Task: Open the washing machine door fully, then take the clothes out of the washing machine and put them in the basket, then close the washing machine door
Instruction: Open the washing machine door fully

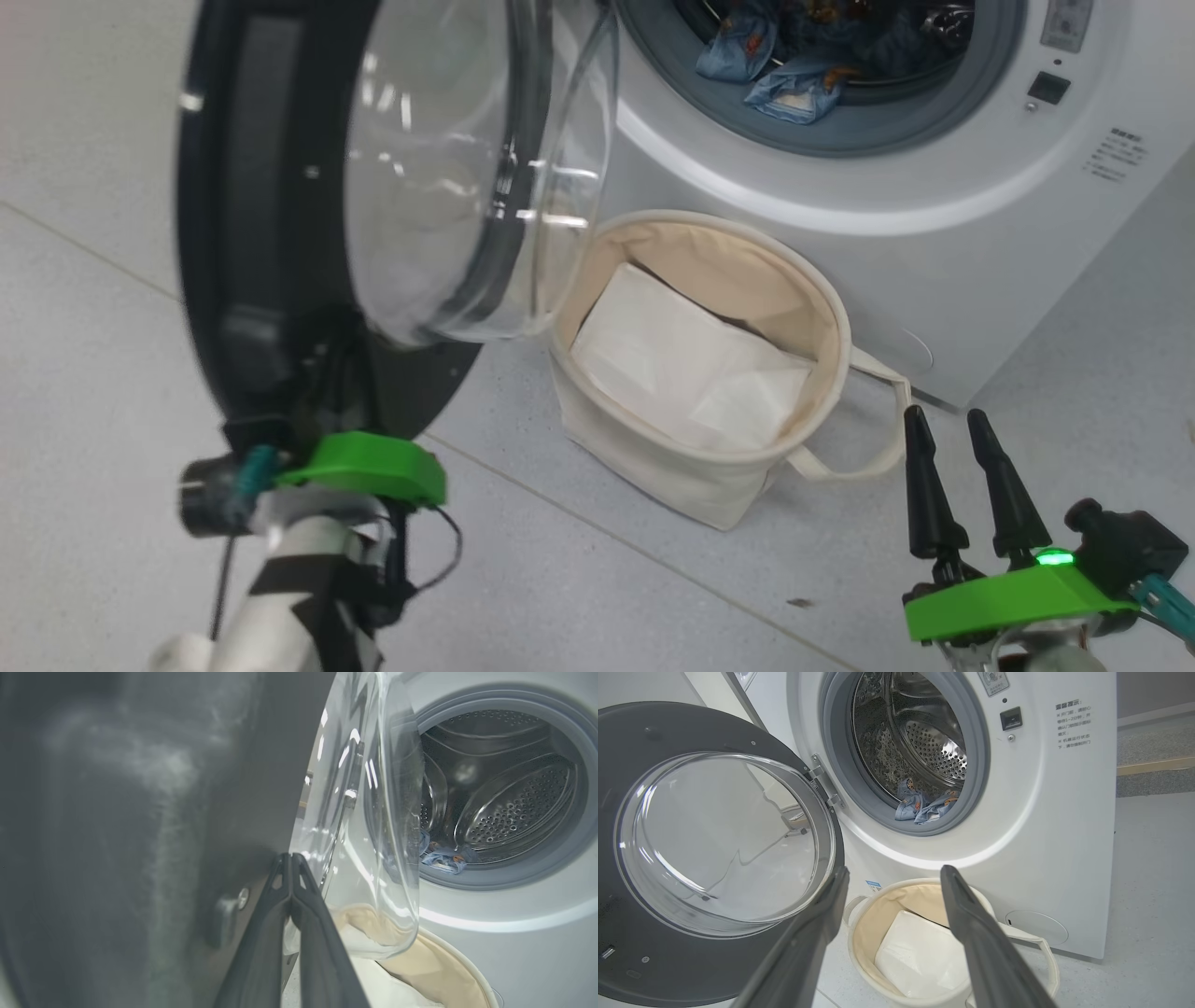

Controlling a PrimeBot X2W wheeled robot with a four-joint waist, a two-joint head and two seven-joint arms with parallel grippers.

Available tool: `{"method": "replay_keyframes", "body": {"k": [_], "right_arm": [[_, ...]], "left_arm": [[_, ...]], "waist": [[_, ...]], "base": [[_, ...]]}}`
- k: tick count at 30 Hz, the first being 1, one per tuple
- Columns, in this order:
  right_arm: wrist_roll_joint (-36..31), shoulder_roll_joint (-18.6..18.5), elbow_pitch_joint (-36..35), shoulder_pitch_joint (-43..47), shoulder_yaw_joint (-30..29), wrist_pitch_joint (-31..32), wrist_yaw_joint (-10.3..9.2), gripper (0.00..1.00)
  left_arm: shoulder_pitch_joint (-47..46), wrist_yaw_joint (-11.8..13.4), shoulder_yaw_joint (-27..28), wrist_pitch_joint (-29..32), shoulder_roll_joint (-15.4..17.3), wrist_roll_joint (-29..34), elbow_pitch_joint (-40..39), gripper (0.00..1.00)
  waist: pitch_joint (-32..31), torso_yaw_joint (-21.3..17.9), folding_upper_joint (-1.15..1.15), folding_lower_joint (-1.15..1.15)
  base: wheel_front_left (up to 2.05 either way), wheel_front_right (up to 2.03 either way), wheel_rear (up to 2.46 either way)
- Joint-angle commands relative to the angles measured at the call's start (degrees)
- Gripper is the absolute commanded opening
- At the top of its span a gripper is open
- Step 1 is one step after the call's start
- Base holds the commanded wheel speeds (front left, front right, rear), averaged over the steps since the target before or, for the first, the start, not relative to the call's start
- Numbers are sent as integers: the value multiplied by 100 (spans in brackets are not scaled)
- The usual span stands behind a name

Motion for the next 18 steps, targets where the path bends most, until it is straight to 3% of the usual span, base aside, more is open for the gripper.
{"method": "replay_keyframes", "body": {"k": [1, 18], "right_arm": [[-88, 5, -166, -173, 125, -70, 43, 100], [-189, -351, -354, -469, 52, -70, 43, 100]], "left_arm": [[-324, -15, 447, -28, 227, 60, -128, 0], [-1136, -260, 2799, -28, 725, 152, 150, 0]], "waist": [[67, -53, -1, 0], [1164, -436, -1, 0]], "base": [[0, 0, 0], [0, 0, 0]]}}
